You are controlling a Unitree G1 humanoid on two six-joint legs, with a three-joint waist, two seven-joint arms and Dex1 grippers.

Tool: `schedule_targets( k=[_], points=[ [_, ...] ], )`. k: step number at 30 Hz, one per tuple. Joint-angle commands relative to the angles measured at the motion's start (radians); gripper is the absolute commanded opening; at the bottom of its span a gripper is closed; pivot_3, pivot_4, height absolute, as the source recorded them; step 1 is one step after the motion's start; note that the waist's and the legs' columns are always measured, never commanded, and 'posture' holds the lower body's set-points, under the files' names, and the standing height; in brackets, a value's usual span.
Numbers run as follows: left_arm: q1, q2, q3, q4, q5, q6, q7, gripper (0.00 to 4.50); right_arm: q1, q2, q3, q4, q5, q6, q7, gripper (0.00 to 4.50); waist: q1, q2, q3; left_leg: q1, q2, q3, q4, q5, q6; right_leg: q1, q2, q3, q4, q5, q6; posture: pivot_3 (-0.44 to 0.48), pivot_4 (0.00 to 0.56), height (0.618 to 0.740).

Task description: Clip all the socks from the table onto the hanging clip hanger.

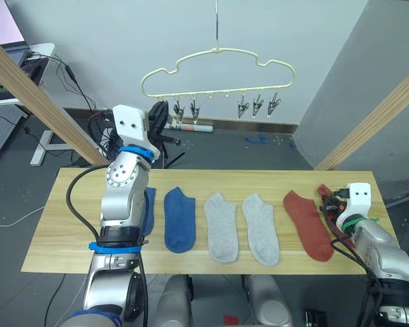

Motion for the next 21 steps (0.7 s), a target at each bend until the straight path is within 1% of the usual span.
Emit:
schedule_targets(
  k=[1, 3, 5, 8, 11, 12, 16, 21],
  points=[
    [0.004, 0.014, 0.012, -0.072, -0.037, 0.026, -0.026, 0.0, 0.055, -0.073, 0.103, -0.232, -0.055, -0.08, 0.11, 0.02, 0.0, 0.0, 0.0, 0.0, 0.0, 0.0, 0.0, 0.0, 0.0, -0.001, 0.0, 0.0, 0.001, 0.0, 0.0, -0.249, 0.343, 0.74],
    [0.007, 0.023, 0.014, -0.092, -0.057, 0.055, -0.042, 0.0, 0.033, -0.079, 0.174, -0.306, -0.09, -0.058, 0.11, 0.02, -0.001, -0.002, 0.001, 0.0, 0.001, 0.0, 0.0, 0.0, 0.0, -0.001, 0.001, 0.0, 0.001, 0.0, 0.0, -0.242, 0.343, 0.74],
    [0.006, 0.032, 0.019, -0.109, -0.08, 0.088, -0.059, 0.0, -0.026, -0.05, 0.244, -0.342, -0.117, -0.037, 0.099, 0.02, -0.002, -0.004, 0.003, 0.0, 0.002, 0.0, 0.0, 0.0, 0.0, -0.002, 0.002, 0.0, 0.002, 0.0, 0.001, -0.236, 0.339, 0.74],
    [-0.002, 0.039, 0.031, -0.135, -0.138, 0.156, -0.081, 0.0, -0.151, 0.038, 0.351, -0.329, -0.156, -0.003, 0.07, 0.02, 0.0, -0.006, 0.005, -0.001, 0.002, 0.0, 0.0, 0.0, 0.0, -0.004, 0.003, 0.001, 0.003, 0.0, 0.0, -0.21, 0.329, 0.74],
    [-0.01, 0.042, 0.046, -0.159, -0.207, 0.236, -0.09, 0.0, -0.295, 0.152, 0.44, -0.253, -0.19, 0.006, 0.051, 0.02, 0.005, -0.007, 0.006, -0.003, 0.003, -0.001, 0.0, 0.0, 0.0, -0.006, 0.003, 0.0, 0.004, 0.0, -0.001, -0.203, 0.326, 0.74],
    [-0.01, 0.043, 0.049, -0.165, -0.221, 0.254, -0.092, 0.0, -0.336, 0.187, 0.458, -0.225, -0.195, 0.009, 0.046, 0.02, 0.005, -0.007, 0.006, -0.003, 0.003, -0.001, 0.0, 0.0, 0.0, -0.006, 0.003, 0.0, 0.004, 0.003, -0.005, -0.203, 0.326, 0.74],
    [-0.007, 0.049, 0.061, -0.187, -0.268, 0.316, -0.097, 0.0, -0.451, 0.308, 0.491, -0.098, -0.198, 0.013, 0.031, 0.02, 0.012, -0.008, 0.006, -0.006, 0.003, -0.003, 0.0, 0.0, 0.0, -0.007, 0.003, 0.0, 0.003, 0.003, -0.005, -0.195, 0.322, 0.74],
    [0.0, 0.057, 0.067, -0.211, -0.298, 0.354, -0.1, 0.0, -0.564, 0.411, 0.499, 0.029, -0.194, -0.007, 0.029, 0.02, 0.014, -0.008, 0.006, -0.011, 0.002, -0.003, 0.001, 0.0, -0.001, -0.01, 0.003, 0.0, 0.002, 0.003, -0.005, -0.178, 0.319, 0.74]
  ],
)
